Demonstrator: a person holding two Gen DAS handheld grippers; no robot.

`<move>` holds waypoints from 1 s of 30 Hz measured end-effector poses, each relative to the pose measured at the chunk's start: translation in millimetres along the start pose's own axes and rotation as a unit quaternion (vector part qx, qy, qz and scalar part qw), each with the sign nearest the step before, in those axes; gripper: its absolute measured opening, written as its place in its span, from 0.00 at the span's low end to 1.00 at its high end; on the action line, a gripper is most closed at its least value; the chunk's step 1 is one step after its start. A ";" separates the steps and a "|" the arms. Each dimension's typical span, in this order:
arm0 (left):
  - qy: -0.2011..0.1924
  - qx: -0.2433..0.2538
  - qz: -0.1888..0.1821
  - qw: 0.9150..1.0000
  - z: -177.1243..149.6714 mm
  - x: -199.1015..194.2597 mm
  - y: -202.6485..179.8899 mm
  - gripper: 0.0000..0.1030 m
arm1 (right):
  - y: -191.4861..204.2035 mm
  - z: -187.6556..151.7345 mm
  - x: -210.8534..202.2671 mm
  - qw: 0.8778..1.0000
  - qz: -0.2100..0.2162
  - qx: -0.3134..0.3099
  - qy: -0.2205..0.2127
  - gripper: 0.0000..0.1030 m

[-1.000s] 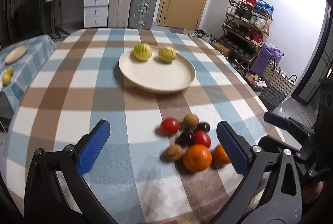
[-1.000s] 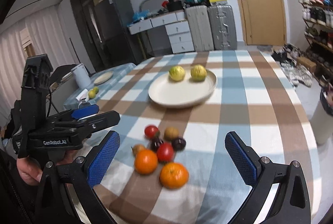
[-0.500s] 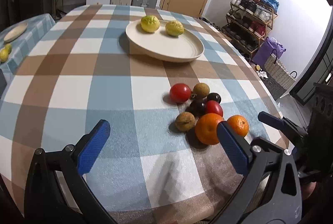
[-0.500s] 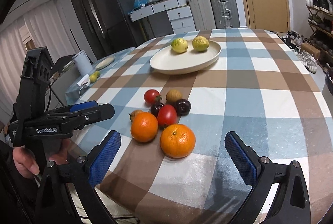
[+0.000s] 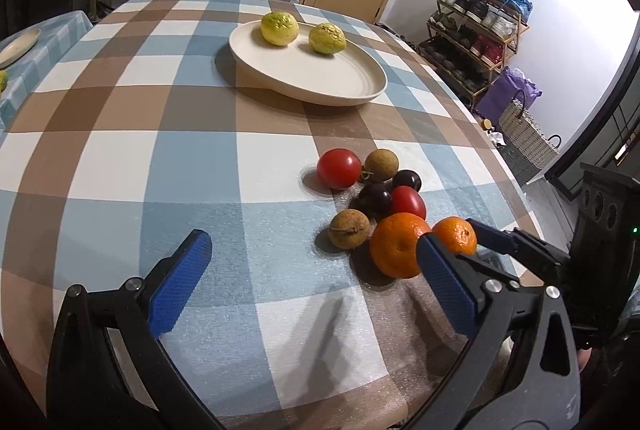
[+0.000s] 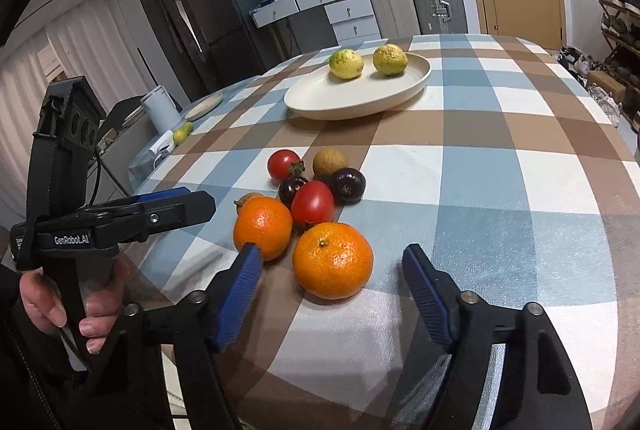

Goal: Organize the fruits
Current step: 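Grasp an orange with the right tool while the left tool grasps another orange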

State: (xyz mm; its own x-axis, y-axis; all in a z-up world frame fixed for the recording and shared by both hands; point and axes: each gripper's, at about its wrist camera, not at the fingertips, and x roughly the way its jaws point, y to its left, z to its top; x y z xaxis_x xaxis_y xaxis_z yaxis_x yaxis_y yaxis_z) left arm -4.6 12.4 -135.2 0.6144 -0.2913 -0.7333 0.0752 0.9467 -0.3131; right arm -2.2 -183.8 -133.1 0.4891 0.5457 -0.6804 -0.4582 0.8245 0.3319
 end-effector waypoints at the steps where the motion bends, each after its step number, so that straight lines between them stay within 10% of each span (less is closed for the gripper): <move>1: 0.000 0.000 -0.002 1.000 0.3 0.7 -0.4 0.99 | -0.8 -0.2 1.2 1.000 0.006 0.002 0.002 0.64; 5: 0.002 0.003 -0.002 1.000 0.2 2.3 -3.9 0.99 | -3.4 -1.1 5.1 1.000 0.015 0.005 0.008 0.43; 30: 0.035 0.015 -0.035 0.999 -3.7 19.1 -42.8 0.99 | -29.4 -4.2 -24.9 0.997 0.034 0.040 -0.051 0.40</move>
State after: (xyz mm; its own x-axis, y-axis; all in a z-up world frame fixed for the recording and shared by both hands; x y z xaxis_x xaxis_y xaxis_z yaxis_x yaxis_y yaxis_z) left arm 1.0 -34.2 -138.0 0.5499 -0.3640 -0.7518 0.1399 0.9275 -0.3468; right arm -3.9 -222.2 -128.7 0.5338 0.6101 -0.5855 -0.4345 0.7919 0.4289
